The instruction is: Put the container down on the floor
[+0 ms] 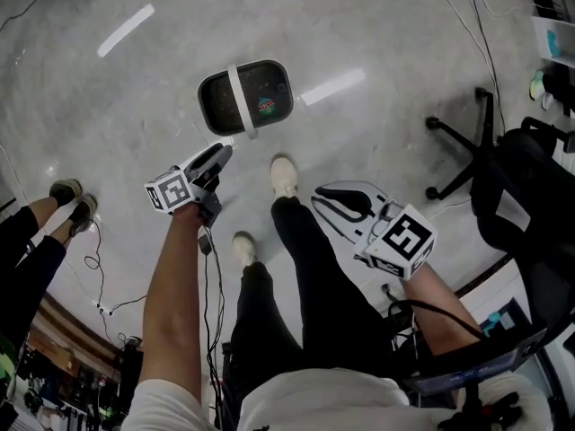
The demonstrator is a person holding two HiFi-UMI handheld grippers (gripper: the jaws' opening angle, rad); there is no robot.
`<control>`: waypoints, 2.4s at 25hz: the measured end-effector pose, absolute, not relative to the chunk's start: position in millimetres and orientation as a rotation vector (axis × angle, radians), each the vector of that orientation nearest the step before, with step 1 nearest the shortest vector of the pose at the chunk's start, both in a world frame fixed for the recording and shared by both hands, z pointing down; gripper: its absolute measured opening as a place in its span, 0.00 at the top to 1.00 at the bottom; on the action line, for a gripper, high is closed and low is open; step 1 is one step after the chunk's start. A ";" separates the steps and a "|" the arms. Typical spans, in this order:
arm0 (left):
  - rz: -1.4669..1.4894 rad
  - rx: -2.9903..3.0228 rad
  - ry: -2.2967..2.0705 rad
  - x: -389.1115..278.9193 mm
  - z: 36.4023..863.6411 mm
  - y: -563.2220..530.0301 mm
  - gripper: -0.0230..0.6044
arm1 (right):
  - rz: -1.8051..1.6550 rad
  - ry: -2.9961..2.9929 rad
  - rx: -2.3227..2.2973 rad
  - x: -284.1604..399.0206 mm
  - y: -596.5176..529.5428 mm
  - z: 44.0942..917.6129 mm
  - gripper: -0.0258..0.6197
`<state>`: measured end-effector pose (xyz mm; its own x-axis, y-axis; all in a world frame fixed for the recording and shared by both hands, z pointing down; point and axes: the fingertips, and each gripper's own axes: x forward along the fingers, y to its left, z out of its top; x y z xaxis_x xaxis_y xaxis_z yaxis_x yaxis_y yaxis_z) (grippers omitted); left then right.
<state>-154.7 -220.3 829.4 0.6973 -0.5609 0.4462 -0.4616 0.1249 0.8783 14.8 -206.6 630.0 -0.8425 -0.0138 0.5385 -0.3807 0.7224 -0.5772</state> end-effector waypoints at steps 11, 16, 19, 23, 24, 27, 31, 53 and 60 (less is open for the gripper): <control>0.131 1.636 -0.688 -95.5 668.5 -63.3 0.95 | 0.880 -2.510 0.403 22.0 -167.1 543.8 0.91; 0.170 1.809 -0.633 -83.1 565.4 12.2 0.95 | 0.887 -2.555 0.394 -3.3 -91.4 486.8 0.91; 0.235 1.900 -0.630 -66.4 501.4 67.0 0.95 | 0.869 -2.565 0.371 -4.4 -39.2 444.7 0.91; 0.271 2.016 -0.652 -52.3 428.1 115.6 0.95 | 0.805 -2.620 0.302 -13.7 16.0 385.9 0.92; 0.239 2.038 -0.662 -50.5 406.6 122.9 0.95 | 0.786 -2.635 0.286 -16.6 27.4 370.5 0.92; 0.177 2.125 -0.709 -46.3 346.7 138.9 0.95 | 0.736 -2.679 0.268 -20.2 55.1 327.5 0.92; 0.125 2.213 -0.790 -40.9 287.2 153.4 0.95 | 0.680 -2.724 0.254 -16.8 85.8 287.4 0.92; -0.025 2.339 -0.970 -48.6 193.4 206.3 0.95 | 0.492 -2.778 0.182 -18.7 163.1 216.8 0.93; -0.041 2.304 -1.026 -55.4 199.5 214.3 0.95 | 0.473 -2.780 0.142 -21.1 173.5 215.6 0.93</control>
<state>-55.4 214.3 199.5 0.6993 -0.6835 0.2092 -0.6647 -0.5143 0.5419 -21.1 173.5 215.6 -0.9450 -0.0441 0.3240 -0.1488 0.9403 -0.3060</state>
